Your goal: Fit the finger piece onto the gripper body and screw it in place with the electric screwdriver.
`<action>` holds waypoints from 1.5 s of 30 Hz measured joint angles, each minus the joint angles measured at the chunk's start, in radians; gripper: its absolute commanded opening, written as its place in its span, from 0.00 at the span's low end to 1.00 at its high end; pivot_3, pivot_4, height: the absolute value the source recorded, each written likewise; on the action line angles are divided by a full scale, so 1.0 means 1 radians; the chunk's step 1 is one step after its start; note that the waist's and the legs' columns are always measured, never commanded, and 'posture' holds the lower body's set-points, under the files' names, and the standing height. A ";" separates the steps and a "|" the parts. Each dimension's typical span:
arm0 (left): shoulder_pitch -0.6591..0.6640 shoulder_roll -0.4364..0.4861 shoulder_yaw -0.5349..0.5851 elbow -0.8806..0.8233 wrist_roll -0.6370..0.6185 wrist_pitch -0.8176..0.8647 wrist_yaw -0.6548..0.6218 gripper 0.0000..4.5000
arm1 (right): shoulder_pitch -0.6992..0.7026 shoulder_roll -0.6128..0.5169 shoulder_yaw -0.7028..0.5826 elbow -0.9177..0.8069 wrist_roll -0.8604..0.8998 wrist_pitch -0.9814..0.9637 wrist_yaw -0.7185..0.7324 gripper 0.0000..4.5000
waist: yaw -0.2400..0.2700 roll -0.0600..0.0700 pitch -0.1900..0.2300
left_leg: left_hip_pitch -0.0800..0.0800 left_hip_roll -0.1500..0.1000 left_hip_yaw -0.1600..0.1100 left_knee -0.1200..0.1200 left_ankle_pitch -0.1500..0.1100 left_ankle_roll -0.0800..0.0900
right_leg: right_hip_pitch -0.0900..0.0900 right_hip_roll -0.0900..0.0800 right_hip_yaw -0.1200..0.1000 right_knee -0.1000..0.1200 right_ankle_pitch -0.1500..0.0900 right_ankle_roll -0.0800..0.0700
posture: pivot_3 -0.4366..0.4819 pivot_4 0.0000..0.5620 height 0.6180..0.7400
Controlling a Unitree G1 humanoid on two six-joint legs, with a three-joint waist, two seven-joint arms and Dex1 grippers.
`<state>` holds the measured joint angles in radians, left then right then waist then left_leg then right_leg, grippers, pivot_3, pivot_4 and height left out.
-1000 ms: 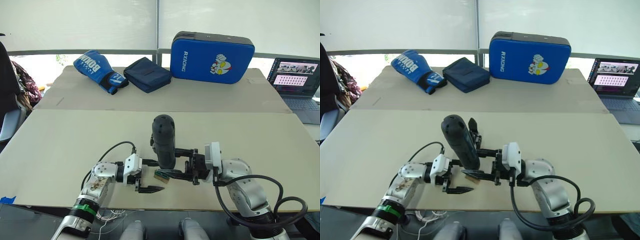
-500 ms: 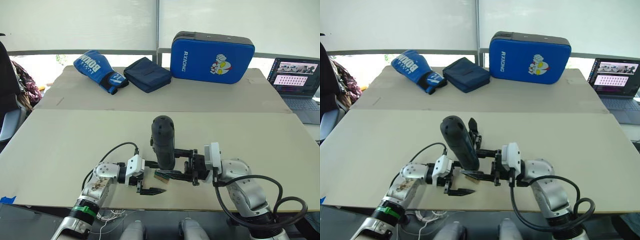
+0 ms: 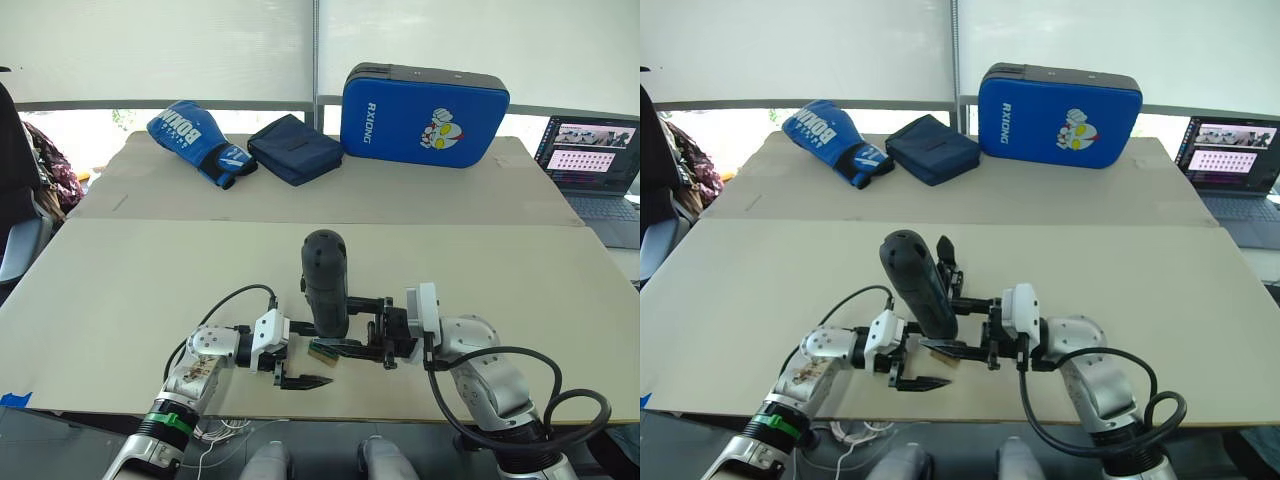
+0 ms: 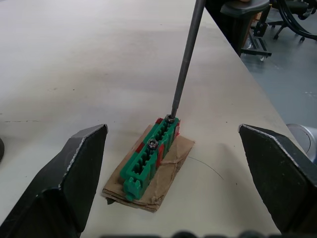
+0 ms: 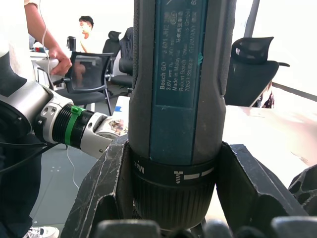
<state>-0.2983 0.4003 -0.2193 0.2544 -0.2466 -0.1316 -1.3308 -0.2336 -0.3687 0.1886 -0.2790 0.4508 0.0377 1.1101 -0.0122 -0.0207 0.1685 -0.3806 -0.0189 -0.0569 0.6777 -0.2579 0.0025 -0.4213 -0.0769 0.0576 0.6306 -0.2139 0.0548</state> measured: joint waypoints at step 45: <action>0.059 0.100 0.127 -0.098 -0.211 0.004 -0.119 1.00 | -0.068 -0.105 -0.121 -0.181 0.169 0.186 -0.093 0.43 | -0.003 0.000 0.000 | -0.002 0.001 -0.001 -0.001 0.000 0.000 | -0.002 0.000 0.000 0.000 0.000 0.000 | 0.48 0.27 1.00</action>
<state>-0.2394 0.5002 -0.0923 0.1564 -0.4576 -0.1277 -1.4497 -0.3019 -0.4733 0.0672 -0.4599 0.6199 0.2234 1.0173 -0.0154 -0.0210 0.1687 -0.3823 -0.0180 -0.0575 0.6771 -0.2579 0.0025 -0.4233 -0.0768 0.0576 0.6302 -0.2139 0.0547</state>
